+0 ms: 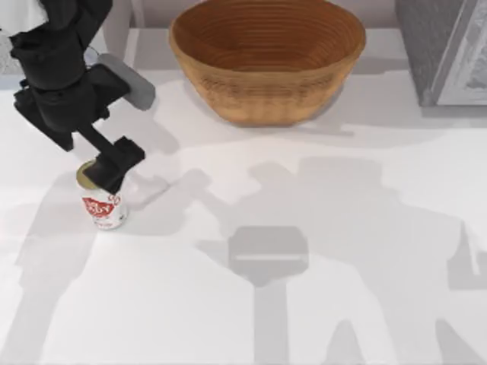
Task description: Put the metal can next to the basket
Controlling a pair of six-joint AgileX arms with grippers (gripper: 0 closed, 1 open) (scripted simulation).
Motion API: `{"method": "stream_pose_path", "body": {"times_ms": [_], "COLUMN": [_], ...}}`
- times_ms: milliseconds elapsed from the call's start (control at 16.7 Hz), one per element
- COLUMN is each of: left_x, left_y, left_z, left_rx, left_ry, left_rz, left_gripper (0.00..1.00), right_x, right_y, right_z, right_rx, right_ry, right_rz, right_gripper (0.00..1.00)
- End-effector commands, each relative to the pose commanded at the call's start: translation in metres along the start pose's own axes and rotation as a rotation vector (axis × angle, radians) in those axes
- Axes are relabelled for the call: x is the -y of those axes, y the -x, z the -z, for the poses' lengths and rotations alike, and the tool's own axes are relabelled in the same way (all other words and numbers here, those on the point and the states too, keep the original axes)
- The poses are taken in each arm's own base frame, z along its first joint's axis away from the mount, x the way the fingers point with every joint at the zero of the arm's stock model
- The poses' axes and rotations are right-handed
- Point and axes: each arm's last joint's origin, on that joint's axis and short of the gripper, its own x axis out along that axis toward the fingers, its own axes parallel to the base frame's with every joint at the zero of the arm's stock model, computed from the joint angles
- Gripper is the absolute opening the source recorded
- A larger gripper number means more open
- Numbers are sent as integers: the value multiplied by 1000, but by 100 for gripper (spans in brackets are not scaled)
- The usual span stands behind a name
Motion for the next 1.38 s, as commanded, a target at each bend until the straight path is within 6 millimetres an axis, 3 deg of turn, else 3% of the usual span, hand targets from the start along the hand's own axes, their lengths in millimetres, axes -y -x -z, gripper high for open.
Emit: {"method": "stream_pose_path", "body": {"times_ms": [360,600,1380], "left_x": [0,1,1], "left_y": [-51,-54,-54], "left_z": [-1,-1,-1], "left_rx": [4,2,2], "left_ry": [0,0,0], "left_rz": [-3,-1,-1], "left_gripper": [100,100,2], "right_x": [0,0,0], "right_y": [0,0,0], "right_z": [0,0,0], "right_rx": [0,0,0], "right_ry": [0,0,0], "right_rz": [0,0,0], "right_gripper": [100,100,100]}}
